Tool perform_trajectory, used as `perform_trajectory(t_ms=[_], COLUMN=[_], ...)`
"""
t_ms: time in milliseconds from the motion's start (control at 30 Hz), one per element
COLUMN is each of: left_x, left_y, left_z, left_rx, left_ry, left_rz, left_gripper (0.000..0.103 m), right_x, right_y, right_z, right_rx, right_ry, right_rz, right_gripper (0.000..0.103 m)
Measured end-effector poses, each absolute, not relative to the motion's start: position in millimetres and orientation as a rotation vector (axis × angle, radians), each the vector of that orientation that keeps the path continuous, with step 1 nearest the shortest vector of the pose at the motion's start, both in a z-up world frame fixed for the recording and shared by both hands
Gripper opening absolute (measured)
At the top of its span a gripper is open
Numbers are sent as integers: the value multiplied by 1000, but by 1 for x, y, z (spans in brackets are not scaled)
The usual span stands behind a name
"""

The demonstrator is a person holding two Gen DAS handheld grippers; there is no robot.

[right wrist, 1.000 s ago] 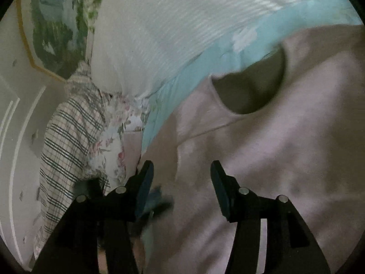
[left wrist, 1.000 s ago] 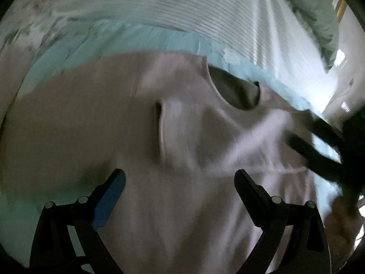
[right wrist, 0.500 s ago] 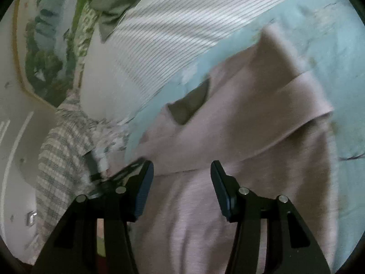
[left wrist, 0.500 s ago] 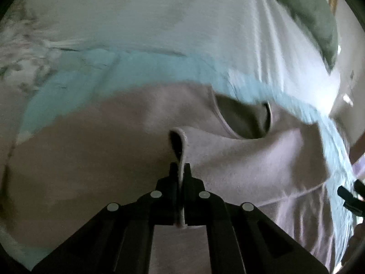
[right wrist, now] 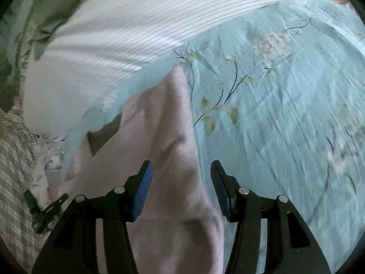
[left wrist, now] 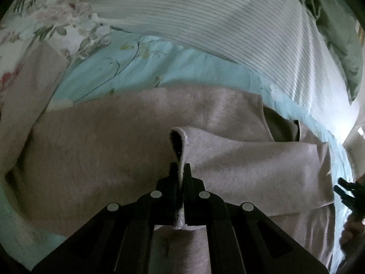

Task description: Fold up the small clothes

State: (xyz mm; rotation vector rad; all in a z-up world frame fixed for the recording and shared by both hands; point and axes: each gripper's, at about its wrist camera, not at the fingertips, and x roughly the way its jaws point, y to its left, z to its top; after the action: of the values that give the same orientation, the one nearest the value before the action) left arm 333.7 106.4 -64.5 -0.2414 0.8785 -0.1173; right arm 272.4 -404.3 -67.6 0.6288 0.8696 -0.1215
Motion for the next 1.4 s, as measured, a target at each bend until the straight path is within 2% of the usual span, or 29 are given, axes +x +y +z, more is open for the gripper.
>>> perform_trajectory(t_ms=[167,200,233,467,567,667,700,733,800,900,967,1033,1067,1100,1133,1167,1233,1400], left_x=[338,339,339,341,347,347,347,348,347,340,333,327,323,321,318,316,318,351], left_y=[103,104,103,80,77,77,77,77,79,98,119,139,155,163,175,188,208,252], left_z=[-67,-67,-68,-64,-72,-75,-76,-77,-77,-76,-73,-69,-65,-62,-59,-56,-51,-49], left_rx=[-236,-240,-241,-200,-193,-190,-189,-188,-184,-195,-207,-208,-218,-227,-241,-253,-265,-252], left_ry=[884,889,896,900,924,929,931,934,936,943,936,925,911,901,888,874,852,849], left_rz=[-101,-101,-103,-147,-156,-177,-181,-185,-175,-140,-104,-53,-22,-10,12,50,118,258], left_gripper=[2,2,2,2,2,3,3,3,4,8,14,14,18,23,36,50,61,71], right_x=[304,308,311,304,301,285,284,287,294,291,284,275,270,265,260,256,249,236], right_y=[-405,-402,-398,-415,-415,-394,-376,-363,-343,-352,-360,-358,-354,-349,-345,-338,-324,-294], right_z=[-90,-92,-89,-76,-78,-59,-57,-59,-74,-92,-84,-72,-67,-61,-59,-57,-55,-64], right_rx=[580,551,507,493,451,428,409,381,347,374,423,438,453,468,473,473,473,503], right_ry=[945,952,961,935,969,888,884,906,977,1001,988,957,942,931,926,921,921,954], right_rz=[-118,-114,-114,-167,-265,-258,-175,-119,-45,-95,-138,-124,-91,-54,-36,-21,22,102], right_gripper=[54,36,8,7,9,12,20,39,49,43,46,50,53,61,65,66,67,67])
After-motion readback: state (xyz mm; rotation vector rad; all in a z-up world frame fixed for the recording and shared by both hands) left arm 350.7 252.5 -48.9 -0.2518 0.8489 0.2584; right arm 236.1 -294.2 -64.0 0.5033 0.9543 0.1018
